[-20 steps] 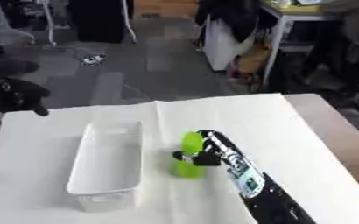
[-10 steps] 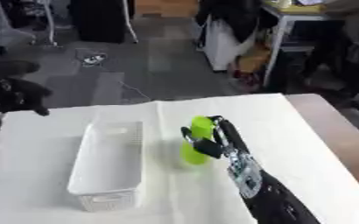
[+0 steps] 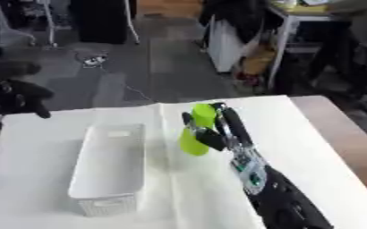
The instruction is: Pick up objects on the table and place them in the box.
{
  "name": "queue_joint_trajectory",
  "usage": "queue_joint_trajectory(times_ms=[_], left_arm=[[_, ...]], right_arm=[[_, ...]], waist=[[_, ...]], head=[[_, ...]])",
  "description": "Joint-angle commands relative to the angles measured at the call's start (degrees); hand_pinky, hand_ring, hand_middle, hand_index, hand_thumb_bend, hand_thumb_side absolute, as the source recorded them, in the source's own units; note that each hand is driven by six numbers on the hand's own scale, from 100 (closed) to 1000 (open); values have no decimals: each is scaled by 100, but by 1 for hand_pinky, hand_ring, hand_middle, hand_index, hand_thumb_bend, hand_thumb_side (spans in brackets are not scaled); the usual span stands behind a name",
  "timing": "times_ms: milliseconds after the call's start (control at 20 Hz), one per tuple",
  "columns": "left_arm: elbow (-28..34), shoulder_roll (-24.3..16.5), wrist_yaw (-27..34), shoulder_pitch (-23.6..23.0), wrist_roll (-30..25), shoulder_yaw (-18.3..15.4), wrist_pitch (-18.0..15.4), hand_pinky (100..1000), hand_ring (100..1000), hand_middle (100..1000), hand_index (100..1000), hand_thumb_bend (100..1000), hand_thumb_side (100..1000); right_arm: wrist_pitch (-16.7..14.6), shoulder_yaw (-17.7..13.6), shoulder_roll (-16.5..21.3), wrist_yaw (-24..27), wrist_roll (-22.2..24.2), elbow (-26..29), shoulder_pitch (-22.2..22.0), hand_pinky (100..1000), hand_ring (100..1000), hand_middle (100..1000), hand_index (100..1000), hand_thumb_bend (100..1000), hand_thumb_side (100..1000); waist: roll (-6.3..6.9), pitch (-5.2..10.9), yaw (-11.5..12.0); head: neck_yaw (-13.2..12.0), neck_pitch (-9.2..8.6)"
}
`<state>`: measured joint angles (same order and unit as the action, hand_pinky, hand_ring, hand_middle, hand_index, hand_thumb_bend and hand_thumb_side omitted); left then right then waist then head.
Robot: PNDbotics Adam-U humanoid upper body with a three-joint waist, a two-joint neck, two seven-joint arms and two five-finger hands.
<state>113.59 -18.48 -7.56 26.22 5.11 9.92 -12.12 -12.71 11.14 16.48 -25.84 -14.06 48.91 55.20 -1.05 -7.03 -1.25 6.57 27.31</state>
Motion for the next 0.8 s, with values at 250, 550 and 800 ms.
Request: queue_joint_trajectory(times_ms=[250, 550, 800], left_arm=[[100, -45, 11, 53, 48, -24, -19, 467, 602, 760, 831, 206, 924], [100, 59, -18, 151, 135, -79, -59, 474, 604, 759, 828, 209, 922], [100, 212, -262, 286, 520, -209, 158, 471, 598, 749, 820, 213, 925]], right_arm=[[34, 327, 167, 734, 436, 662, 404, 100, 100, 100, 204, 100, 776], [-31, 544, 7, 796, 742, 800, 581, 100, 100, 100, 205, 100, 782], [-141, 602, -116, 925, 894, 830, 642, 100, 100, 100, 207, 100, 785]], waist=[[-11, 130, 15], [-35, 106, 152], [-105, 65, 389]], head=[[-9, 24], [51, -7], [93, -51]])
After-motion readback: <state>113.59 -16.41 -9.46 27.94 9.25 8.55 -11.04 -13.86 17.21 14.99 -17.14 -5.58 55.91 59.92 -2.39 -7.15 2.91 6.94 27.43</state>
